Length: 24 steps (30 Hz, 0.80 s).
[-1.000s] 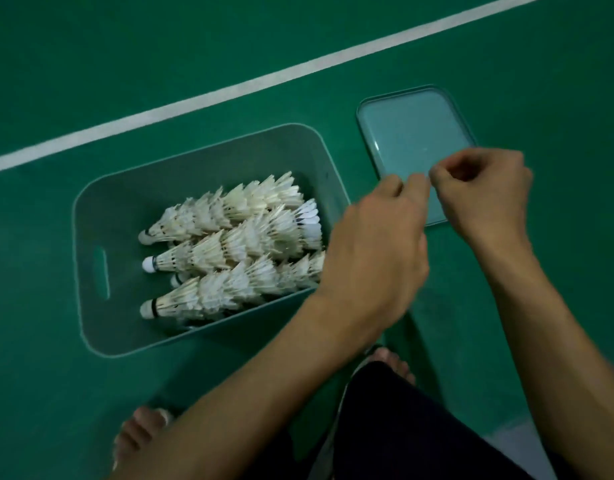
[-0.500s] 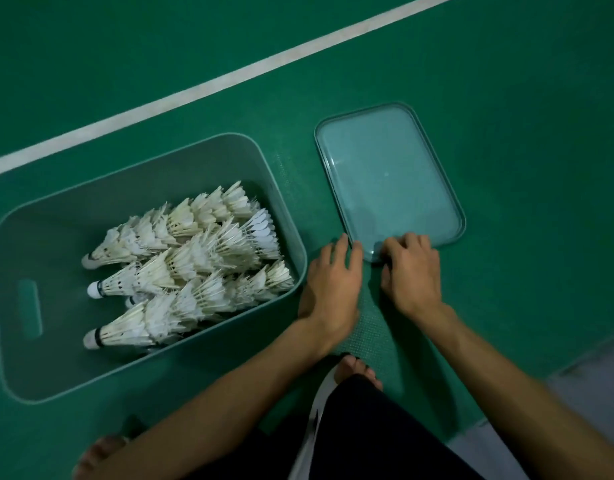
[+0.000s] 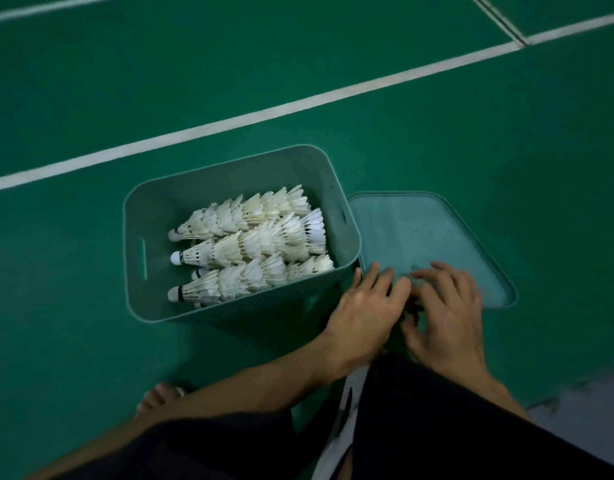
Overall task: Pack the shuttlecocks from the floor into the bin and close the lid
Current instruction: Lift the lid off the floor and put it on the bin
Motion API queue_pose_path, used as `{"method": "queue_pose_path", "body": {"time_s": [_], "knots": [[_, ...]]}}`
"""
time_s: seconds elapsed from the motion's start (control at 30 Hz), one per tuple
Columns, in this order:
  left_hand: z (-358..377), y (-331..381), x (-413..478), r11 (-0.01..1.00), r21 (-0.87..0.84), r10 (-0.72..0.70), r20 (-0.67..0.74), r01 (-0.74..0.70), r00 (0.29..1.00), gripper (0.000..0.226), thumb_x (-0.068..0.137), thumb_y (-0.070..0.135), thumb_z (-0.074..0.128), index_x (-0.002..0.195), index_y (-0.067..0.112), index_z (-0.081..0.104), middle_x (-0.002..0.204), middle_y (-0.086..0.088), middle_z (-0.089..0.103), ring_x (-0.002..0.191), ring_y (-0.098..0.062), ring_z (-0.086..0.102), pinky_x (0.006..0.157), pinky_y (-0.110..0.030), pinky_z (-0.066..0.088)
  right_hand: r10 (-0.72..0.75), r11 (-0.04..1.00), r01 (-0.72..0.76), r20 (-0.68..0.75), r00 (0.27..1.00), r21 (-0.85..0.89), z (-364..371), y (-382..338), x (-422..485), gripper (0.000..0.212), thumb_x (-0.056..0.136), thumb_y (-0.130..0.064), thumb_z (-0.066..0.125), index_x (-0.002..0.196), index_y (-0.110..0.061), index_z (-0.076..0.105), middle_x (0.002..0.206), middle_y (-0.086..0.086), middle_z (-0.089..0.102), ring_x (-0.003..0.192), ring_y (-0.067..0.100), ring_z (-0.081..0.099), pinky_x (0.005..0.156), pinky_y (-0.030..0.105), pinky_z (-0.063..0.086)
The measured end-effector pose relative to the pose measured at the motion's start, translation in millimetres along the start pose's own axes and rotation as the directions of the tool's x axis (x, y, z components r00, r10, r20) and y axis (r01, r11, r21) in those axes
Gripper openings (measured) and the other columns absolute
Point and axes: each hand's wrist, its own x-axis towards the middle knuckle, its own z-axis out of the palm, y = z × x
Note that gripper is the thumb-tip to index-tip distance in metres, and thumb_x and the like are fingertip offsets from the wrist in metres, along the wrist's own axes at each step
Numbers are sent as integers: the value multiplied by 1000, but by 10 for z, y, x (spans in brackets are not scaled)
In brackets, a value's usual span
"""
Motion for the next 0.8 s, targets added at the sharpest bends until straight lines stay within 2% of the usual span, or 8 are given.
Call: {"method": "queue_pose_path", "body": {"time_s": [0.1, 0.17, 0.27, 0.37, 0.5, 0.6, 0.7, 0.8], "knots": [[-511, -5, -54, 986, -167, -47, -189, 16, 981, 18, 89, 2, 58, 106, 6, 52, 100, -16, 66, 98, -37, 62, 76, -48, 56, 165, 985, -132, -363, 917, 114, -354, -63, 156, 59, 72, -25, 77, 118, 7, 59, 130, 27, 57, 128, 44, 51, 110, 56, 37], [-843, -23, -118, 942, -335, -97, -217, 19, 971, 10, 98, 8, 53, 106, 8, 47, 86, -10, 60, 78, -34, 55, 64, -46, 49, 311, 950, -253, -459, 832, 184, -546, -66, 287, 84, 76, -48, 82, 137, 2, 52, 144, 19, 51, 137, 35, 47, 119, 45, 32], [-1216, -76, -264, 845, -534, -170, -234, 20, 957, 10, 105, 19, 49, 101, 12, 42, 69, 5, 44, 61, -23, 43, 56, -38, 39, 632, 730, -481, -213, 745, 485, -559, 258, 296, 82, 83, -69, 68, 147, -22, 52, 150, -17, 48, 134, -3, 46, 117, 21, 33], [-1443, -149, -459, 602, -798, -310, -193, 35, 931, 10, 107, 19, 47, 102, 10, 45, 73, -7, 53, 65, -27, 57, 55, -39, 55, 778, 488, -528, -72, 624, 695, -354, 1117, 193, 98, 66, -92, 62, 147, -38, 49, 139, -37, 53, 119, -15, 56, 100, 27, 52], [-1619, -395, -701, 222, -973, -509, -61, 62, 859, 16, 109, 12, 42, 123, 10, 49, 117, -4, 64, 105, -22, 71, 71, -45, 65, 779, 209, -596, 237, 581, 776, -594, 140, 419, 79, 70, -75, 74, 126, -23, 59, 124, -11, 65, 101, 15, 68, 90, 41, 51], [-1744, -683, -912, 56, -998, -616, -9, 33, 788, 27, 109, 9, 41, 133, 18, 49, 128, 1, 64, 110, -18, 70, 70, -44, 64, 550, 78, -591, 459, 698, 803, -585, -261, 533, 50, 74, -47, 80, 113, -20, 65, 119, 6, 68, 76, 16, 73, 74, 36, 59], [-1751, -992, -1190, 236, -953, -744, -52, 190, 666, 15, 107, 15, 47, 119, 14, 56, 104, 2, 70, 88, -19, 70, 57, -36, 60, 571, 308, -547, 309, 761, 779, -388, -543, 812, 22, 89, -9, 74, 108, -15, 64, 114, 16, 70, 69, 3, 71, 64, 23, 62], [-1706, -1260, -1448, 502, -683, -833, -216, 531, 510, 27, 102, 33, 53, 87, 10, 52, 77, -1, 61, 70, -25, 55, 62, -39, 46, 495, 476, -484, 231, 837, 734, -207, -795, 1046, 24, 86, -9, 78, 108, -11, 69, 102, 10, 74, 76, 10, 69, 71, 24, 59]]}}
